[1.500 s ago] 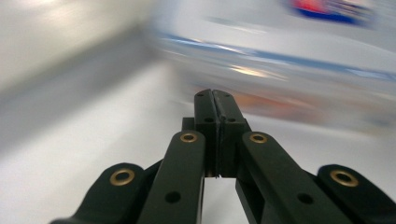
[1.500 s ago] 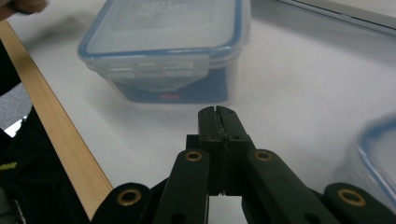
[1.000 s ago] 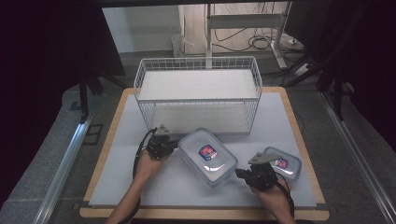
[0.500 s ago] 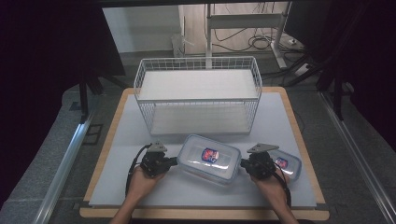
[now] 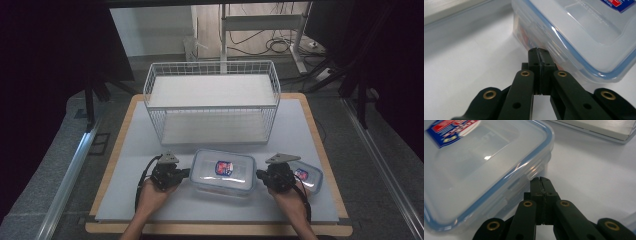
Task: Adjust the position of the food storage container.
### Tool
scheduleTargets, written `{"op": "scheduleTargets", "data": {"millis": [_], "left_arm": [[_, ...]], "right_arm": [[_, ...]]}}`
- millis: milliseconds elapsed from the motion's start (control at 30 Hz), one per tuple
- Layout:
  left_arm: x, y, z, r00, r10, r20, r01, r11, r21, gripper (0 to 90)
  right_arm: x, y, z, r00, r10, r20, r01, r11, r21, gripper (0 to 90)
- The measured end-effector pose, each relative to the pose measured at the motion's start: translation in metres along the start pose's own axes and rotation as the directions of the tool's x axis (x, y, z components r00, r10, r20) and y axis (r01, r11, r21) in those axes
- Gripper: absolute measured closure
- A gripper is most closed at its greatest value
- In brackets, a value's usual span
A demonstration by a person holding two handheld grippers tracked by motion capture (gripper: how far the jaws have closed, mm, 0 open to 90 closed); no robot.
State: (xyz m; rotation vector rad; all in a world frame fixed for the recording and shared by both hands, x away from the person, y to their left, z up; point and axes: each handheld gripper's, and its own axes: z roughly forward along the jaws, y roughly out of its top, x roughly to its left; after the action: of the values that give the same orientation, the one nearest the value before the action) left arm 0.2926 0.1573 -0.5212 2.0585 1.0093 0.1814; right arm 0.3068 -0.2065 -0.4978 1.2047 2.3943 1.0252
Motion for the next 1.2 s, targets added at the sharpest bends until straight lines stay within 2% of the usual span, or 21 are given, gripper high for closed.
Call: {"op": "scheduleTargets", "data": {"millis": [100,300,500,667,700,733,767,800,833,867,900,933,967,1000,1033,1067,1100,1133,1200], "left_arm": [[-0.007,-0.008,-0.009,0.9998,-0.015,-0.013,0.015,0.9998,0.01,89.8],[-0.018,-0.019,-0.021,0.9988,-0.001,-0.049,0.002,0.9997,0.026,89.8],[-0.024,-0.023,-0.025,0.9978,0.01,-0.066,-0.008,0.9994,0.034,89.8],[-0.022,-0.022,-0.025,0.9971,0.016,-0.074,-0.013,0.9995,0.029,86.6],[-0.023,-0.022,-0.03,0.9943,0.028,-0.103,-0.026,0.9995,0.02,82.3],[-0.023,-0.022,-0.03,0.9943,0.028,-0.103,-0.026,0.9995,0.02,80.0],[-0.023,-0.022,-0.034,0.9921,0.036,-0.12,-0.035,0.9993,0.01,80.0],[-0.024,-0.024,-0.038,0.9912,0.038,-0.127,-0.039,0.9993,0.001,76.3],[-0.024,-0.027,-0.043,0.9887,0.044,-0.143,-0.046,0.9989,-0.013,68.7],[-0.024,-0.027,-0.043,0.9887,0.044,-0.143,-0.046,0.9989,-0.013,64.0],[-0.025,-0.03,-0.046,0.9857,0.055,-0.159,-0.057,0.9983,-0.013,64.0],[-0.025,-0.032,-0.048,0.983,0.063,-0.173,-0.066,0.9978,-0.011,58.9],[-0.026,-0.037,-0.051,0.9765,0.074,-0.202,-0.079,0.9968,-0.014,50.1],[-0.026,-0.037,-0.051,0.9765,0.074,-0.202,-0.079,0.9968,-0.014,44.7],[-0.027,-0.042,-0.055,0.9717,0.083,-0.221,-0.091,0.9955,-0.026,39.9],[-0.027,-0.042,-0.055,0.9717,0.083,-0.221,-0.091,0.9955,-0.026,34.9],[-0.028,-0.045,-0.057,0.9692,0.087,-0.23,-0.098,0.9945,-0.036,30.4],[-0.028,-0.047,-0.058,0.9686,0.085,-0.234,-0.097,0.9944,-0.042,30.4],[-0.029,-0.052,-0.062,0.9715,0.073,-0.226,-0.087,0.9949,-0.052,24.6]], "right_arm": [[0.004,0.001,0.002,0.9999,-0.009,-0.013,0.009,1.0,0.003,89.4],[0.013,0.0,0.001,0.9989,-0.033,-0.034,0.033,0.999,0.012,89.5],[0.018,0.0,0.003,0.9987,-0.04,-0.03,0.041,0.999,0.01,89.5],[0.017,0.0,0.002,0.9979,-0.048,-0.043,0.049,0.999,0.011,89.4],[0.016,-0.002,-0.002,0.9971,-0.055,-0.054,0.054,0.999,-0.004,88.7],[0.016,-0.002,-0.002,0.9971,-0.055,-0.054,0.054,0.999,-0.004,88.7],[0.016,-0.002,-0.005,0.9971,-0.054,-0.054,0.053,0.999,-0.01,87.5],[0.015,-0.004,-0.01,0.9963,-0.067,-0.054,0.065,0.998,-0.024,86.3],[0.014,-0.006,-0.017,0.9948,-0.089,-0.05,0.087,0.995,-0.041,82.9],[0.014,-0.006,-0.017,0.9948,-0.089,-0.05,0.087,0.995,-0.041,82.9],[0.013,-0.008,-0.021,0.9942,-0.097,-0.048,0.094,0.994,-0.046,80.7],[0.013,-0.011,-0.025,0.9931,-0.107,-0.047,0.104,0.993,-0.054,77.9],[0.012,-0.016,-0.032,0.9906,-0.13,-0.044,0.127,0.99,-0.069,70.4],[0.012,-0.016,-0.032,0.9906,-0.13,-0.044,0.127,0.99,-0.069,70.4],[0.012,-0.02,-0.037,0.9874,-0.152,-0.044,0.149,0.986,-0.075,62.5],[0.012,-0.02,-0.037,0.9874,-0.152,-0.044,0.149,0.986,-0.075,62.5],[0.011,-0.024,-0.041,0.9859,-0.161,-0.045,0.157,0.984,-0.082,54.1],[0.011,-0.024,-0.041,0.9859,-0.161,-0.045,0.157,0.984,-0.082,54.1],[0.011,-0.027,-0.043,0.9857,-0.157,-0.061,0.152,0.985,-0.083,46.0]]}}
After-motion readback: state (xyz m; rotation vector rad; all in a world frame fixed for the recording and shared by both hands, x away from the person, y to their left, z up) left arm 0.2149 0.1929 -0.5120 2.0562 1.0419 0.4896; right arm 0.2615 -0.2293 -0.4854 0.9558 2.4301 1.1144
